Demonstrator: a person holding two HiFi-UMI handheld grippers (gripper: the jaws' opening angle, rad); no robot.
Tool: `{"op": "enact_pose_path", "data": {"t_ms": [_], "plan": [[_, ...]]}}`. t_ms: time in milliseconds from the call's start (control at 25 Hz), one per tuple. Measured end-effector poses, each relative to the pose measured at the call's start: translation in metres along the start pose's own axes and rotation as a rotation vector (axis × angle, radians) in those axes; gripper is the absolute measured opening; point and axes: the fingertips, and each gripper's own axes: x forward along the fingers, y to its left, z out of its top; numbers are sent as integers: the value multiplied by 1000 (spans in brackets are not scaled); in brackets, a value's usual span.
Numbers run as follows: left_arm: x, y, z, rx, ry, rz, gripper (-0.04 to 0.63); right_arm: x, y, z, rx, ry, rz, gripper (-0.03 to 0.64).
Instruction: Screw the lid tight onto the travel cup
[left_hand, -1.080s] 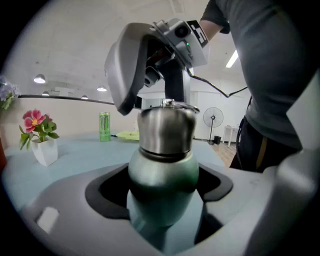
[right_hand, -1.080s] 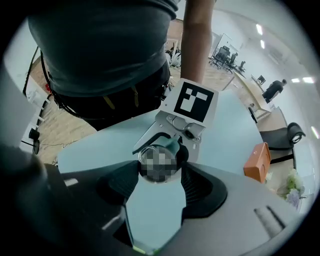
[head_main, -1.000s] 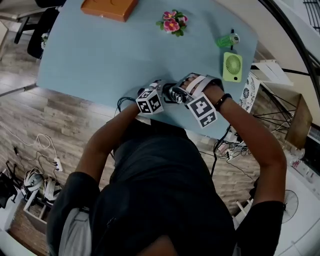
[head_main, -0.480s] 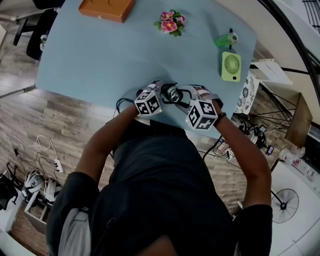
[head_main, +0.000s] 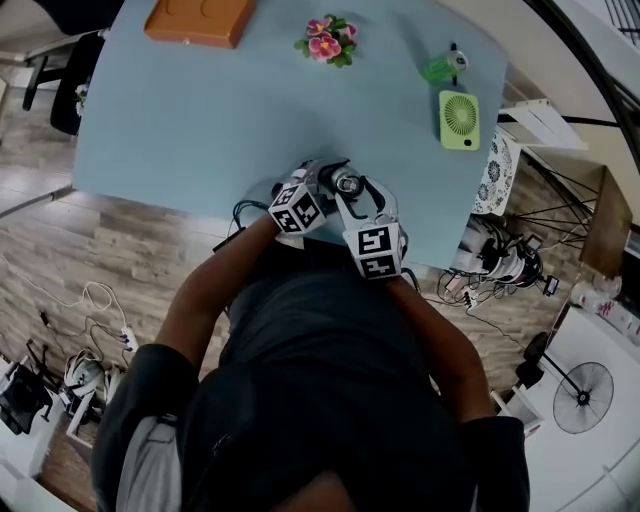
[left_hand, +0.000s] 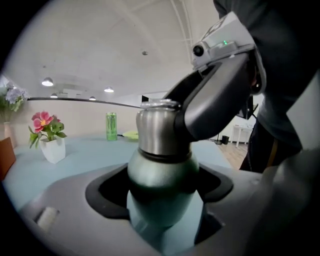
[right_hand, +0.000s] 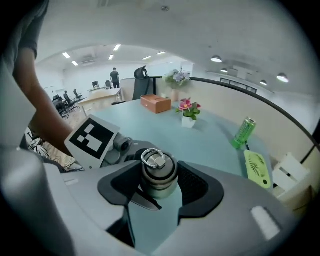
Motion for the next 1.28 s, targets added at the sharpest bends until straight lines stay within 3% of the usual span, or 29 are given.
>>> {"op": "enact_pose_path", "data": {"t_ms": [280, 400, 520, 760, 960, 1120, 1280], "plan": [[0, 0, 0, -4, 5, 9, 419, -1, 3, -4, -40, 42, 40, 230], [0, 0, 0, -5, 4, 8, 419, -2, 5, -8, -96, 86, 122, 232], [1, 1, -1, -5, 1, 10, 419, -11, 9, -3, -263, 106, 244, 233], [0, 2, 0, -7, -2, 9, 419, -13, 14, -2, -765, 192, 470, 233], [1, 2, -1, -6, -2, 9, 419, -5, 21, -8, -990, 251, 605, 233], [1, 1, 0, -5, -2, 8, 419, -2, 22, -11, -1043, 283, 654, 232], [1, 1, 0, -3, -3, 8, 419, -1, 21, -10, -958, 267, 646, 232]]}}
